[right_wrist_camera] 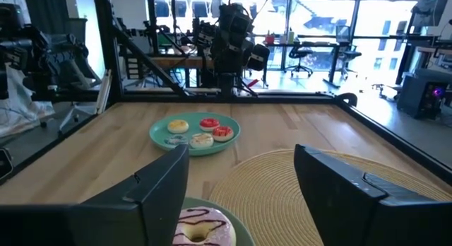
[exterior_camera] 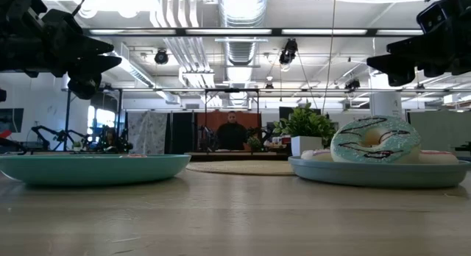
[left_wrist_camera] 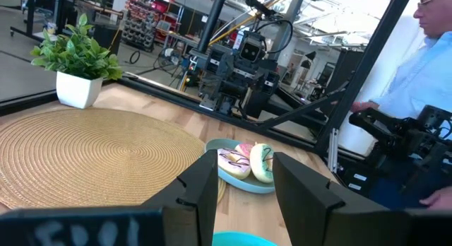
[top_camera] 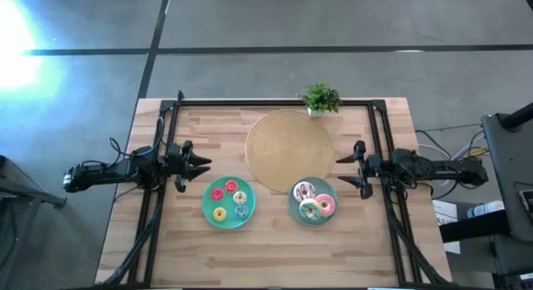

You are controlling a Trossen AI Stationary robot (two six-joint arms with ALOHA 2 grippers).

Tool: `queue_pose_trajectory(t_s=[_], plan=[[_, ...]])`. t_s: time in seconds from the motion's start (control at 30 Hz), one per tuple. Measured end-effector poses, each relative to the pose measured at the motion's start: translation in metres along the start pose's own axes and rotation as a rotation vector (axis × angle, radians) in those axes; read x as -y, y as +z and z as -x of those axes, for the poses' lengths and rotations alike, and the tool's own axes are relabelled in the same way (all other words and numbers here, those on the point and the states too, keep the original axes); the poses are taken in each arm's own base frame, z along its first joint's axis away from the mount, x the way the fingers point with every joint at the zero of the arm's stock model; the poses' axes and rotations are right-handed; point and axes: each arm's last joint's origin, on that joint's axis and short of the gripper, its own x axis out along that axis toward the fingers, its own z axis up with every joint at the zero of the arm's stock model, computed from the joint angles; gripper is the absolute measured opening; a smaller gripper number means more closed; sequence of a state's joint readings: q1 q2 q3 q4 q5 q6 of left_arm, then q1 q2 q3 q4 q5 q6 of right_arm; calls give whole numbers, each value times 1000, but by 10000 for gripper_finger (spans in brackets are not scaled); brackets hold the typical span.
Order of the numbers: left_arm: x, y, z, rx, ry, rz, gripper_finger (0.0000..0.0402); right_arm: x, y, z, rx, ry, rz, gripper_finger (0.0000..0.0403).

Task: Pick & Place donuts
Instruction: Return to Home Position

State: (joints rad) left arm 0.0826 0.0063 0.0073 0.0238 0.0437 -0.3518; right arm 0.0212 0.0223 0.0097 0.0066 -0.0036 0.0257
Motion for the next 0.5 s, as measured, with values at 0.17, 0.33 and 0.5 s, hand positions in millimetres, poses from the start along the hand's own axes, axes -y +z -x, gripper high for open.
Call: queue_pose_trajectory(t_s=[0.17, 0.33, 0.5], plan=[[0, 0, 0, 0, 0, 0, 110, 0, 0, 0, 0, -1, 0, 244], [0, 0, 0, 0, 0, 0, 110, 0, 0, 0, -1, -1, 0, 249], [0, 0, 0, -1, 0, 0, 110, 0, 0, 0, 0, -2, 0, 254]])
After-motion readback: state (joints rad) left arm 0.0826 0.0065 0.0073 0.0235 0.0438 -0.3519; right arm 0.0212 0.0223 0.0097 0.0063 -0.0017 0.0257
